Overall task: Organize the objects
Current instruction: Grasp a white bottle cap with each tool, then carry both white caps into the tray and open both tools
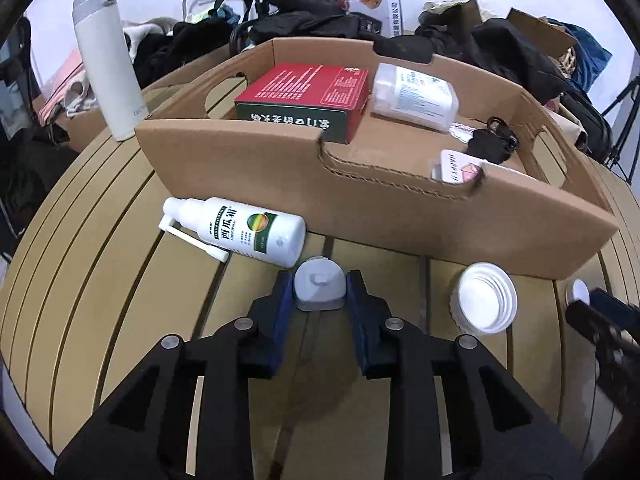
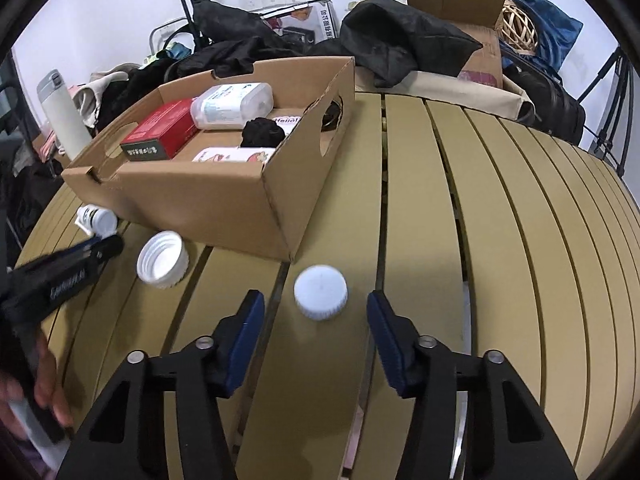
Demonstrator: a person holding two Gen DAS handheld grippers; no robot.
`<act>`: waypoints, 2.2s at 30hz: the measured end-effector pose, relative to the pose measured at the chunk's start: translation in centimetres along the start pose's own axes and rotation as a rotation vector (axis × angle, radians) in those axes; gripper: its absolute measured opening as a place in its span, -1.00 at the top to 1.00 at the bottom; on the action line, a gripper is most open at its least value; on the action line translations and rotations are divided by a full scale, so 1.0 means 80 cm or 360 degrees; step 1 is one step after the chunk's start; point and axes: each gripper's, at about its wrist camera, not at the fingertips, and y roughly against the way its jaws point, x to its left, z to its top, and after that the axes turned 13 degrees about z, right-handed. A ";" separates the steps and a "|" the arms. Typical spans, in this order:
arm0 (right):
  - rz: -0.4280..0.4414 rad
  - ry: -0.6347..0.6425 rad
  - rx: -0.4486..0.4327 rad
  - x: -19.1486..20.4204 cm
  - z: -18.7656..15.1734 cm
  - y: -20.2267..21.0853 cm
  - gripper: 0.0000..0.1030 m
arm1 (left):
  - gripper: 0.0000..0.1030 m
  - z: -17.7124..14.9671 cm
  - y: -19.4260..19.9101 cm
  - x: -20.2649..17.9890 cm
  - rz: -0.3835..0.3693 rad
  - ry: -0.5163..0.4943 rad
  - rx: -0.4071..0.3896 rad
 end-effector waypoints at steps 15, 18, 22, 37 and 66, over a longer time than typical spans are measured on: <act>0.0006 0.0119 -0.0011 0.096 -0.106 0.138 0.41 | 0.55 -0.070 0.207 0.145 -0.0625 0.0103 -0.0101; 0.0049 0.0159 -0.0036 0.125 -0.129 0.179 0.41 | 0.55 -0.072 0.238 0.164 -0.0803 0.0082 -0.0073; 0.0027 0.0161 -0.0103 0.136 -0.127 0.205 0.41 | 0.55 -0.047 0.253 0.179 -0.0904 0.0069 -0.0139; 0.0426 0.0000 -0.0212 0.107 0.141 0.073 0.41 | 0.54 0.154 0.056 0.080 -0.0781 -0.0118 0.0117; 0.0457 0.0032 0.0112 0.049 0.179 -0.125 -0.60 | -0.90 0.185 -0.090 0.057 -0.0381 -0.0298 0.0060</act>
